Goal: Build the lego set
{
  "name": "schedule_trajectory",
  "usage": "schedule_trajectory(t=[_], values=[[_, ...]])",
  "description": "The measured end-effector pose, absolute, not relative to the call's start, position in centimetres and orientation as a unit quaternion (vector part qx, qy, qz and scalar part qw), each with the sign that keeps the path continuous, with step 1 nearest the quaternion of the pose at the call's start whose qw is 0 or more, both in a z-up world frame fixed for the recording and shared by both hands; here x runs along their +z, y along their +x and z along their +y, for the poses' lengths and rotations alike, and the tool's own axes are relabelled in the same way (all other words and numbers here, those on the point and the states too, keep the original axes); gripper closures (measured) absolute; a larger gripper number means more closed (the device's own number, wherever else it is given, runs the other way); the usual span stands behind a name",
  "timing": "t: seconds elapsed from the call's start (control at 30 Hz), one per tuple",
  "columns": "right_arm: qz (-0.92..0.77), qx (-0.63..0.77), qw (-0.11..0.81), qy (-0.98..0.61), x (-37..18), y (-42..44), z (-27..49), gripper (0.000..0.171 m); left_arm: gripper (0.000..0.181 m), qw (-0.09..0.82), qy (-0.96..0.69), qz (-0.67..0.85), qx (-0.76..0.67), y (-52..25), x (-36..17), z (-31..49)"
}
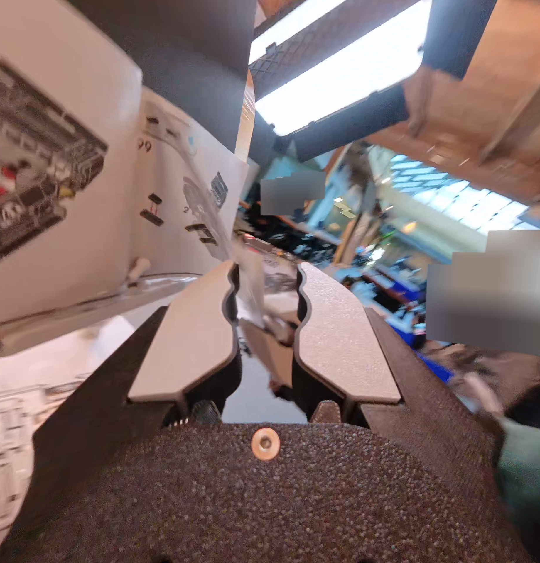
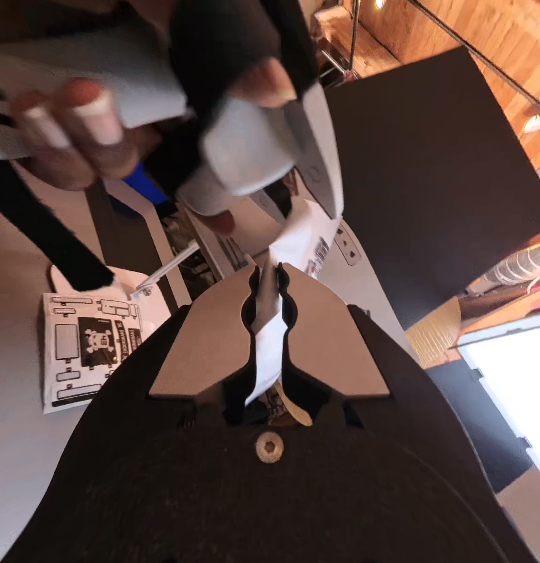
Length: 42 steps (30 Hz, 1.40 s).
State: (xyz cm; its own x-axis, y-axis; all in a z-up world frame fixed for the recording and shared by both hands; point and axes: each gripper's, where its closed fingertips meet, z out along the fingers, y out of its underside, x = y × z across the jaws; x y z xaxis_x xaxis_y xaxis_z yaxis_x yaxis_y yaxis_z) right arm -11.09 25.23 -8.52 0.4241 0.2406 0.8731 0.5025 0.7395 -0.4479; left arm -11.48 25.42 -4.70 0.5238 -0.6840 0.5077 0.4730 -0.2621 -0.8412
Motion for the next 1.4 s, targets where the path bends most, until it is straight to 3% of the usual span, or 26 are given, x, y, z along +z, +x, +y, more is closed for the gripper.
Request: schedule_trajectory(t=[0.13,0.27,0.43,0.53,0.57,0.67,0.9,1.03,1.2,1.4], values=[[-0.553,-0.089,0.76,-0.329,-9.8,-12.4,23.5,0.158,0.178,0.593,-0.634,0.055,-0.494,-12.9,-6.0,26.2],[-0.539,0.0,0.761,-0.361,-9.5,-11.9,21.6,0.149,0.181,0.616,-0.642,0.068,-0.452,-14.3,-6.2,26.0],[-0.49,0.066,0.765,-0.413,-8.6,-9.1,21.9,0.121,0.181,0.637,-0.658,0.08,-0.393,-16.2,-6.4,26.0],[-0.516,0.049,0.734,-0.439,-11.1,-8.6,24.1,0.123,0.18,0.644,-0.66,0.083,-0.377,-17.1,-5.8,25.8],[-0.53,0.067,0.713,-0.455,-12.2,-8.9,24.5,0.13,0.18,0.648,-0.662,0.086,-0.368,-17.5,-5.6,25.7],[-0.527,0.143,0.672,-0.5,-12.8,-10.0,25.4,0.13,0.179,0.659,-0.672,0.096,-0.324,-18.9,-5.4,25.6],[-0.528,0.139,0.655,-0.523,-12.1,-14.5,28.1,0.129,0.179,0.673,-0.681,0.096,-0.271,-20.9,-4.9,25.2],[-0.525,0.139,0.656,-0.524,-11.9,-16.4,28.3,0.129,0.163,0.702,-0.683,0.078,-0.186,-23.3,-3.5,24.6],[-0.516,0.154,0.653,-0.533,-11.8,-17.7,28.7,0.13,0.162,0.726,-0.676,0.081,-0.099,-23.5,-1.6,23.0],[-0.515,0.155,0.656,-0.529,-11.7,-18.1,28.6,0.132,0.167,0.687,-0.718,0.101,-0.055,-21.4,-5.1,23.9]])
